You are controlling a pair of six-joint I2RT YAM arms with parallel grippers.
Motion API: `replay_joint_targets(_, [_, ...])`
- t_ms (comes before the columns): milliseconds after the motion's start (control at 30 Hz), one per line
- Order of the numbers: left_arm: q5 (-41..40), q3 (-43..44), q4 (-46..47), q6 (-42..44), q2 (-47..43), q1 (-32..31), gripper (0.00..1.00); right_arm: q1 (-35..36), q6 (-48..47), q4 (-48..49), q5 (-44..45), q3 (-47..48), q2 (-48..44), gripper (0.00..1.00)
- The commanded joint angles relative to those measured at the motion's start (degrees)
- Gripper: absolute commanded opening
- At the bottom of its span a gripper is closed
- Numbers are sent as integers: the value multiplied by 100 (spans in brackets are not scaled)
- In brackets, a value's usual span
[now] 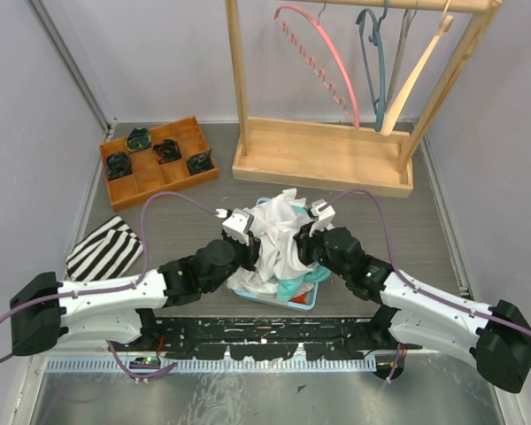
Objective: Remove the t-shirt from the hanger
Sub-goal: Place the T-shirt in the bin.
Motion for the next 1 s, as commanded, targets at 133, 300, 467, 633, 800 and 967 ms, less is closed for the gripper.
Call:
replay_joint_targets(133, [-514,164,-36,-280,1026,-23,0,208,242,104,692,47,687,5])
replay_joint_targets(300, [-436,461,-527,-278,1264,-13,0,235,294,22,775,92,781,16])
replay_joint_targets(467, [-280,510,-936,-234,523,-19,19,262,245,-241,1107,73,213,37])
replay_joint_targets(633, [-123,770,-1775,-154,-48,-26,63,270,136,-796,1292,254,-400,45])
replay_joint_targets(800, [-39,993,-2552,-70,-417,-33,73,271,48,-1492,1326,520,-840,48])
replay_joint_targets(967, [293,1008,-2910,27,-1049,-31,74,279,-29,-1974,1290,684,-1281,50])
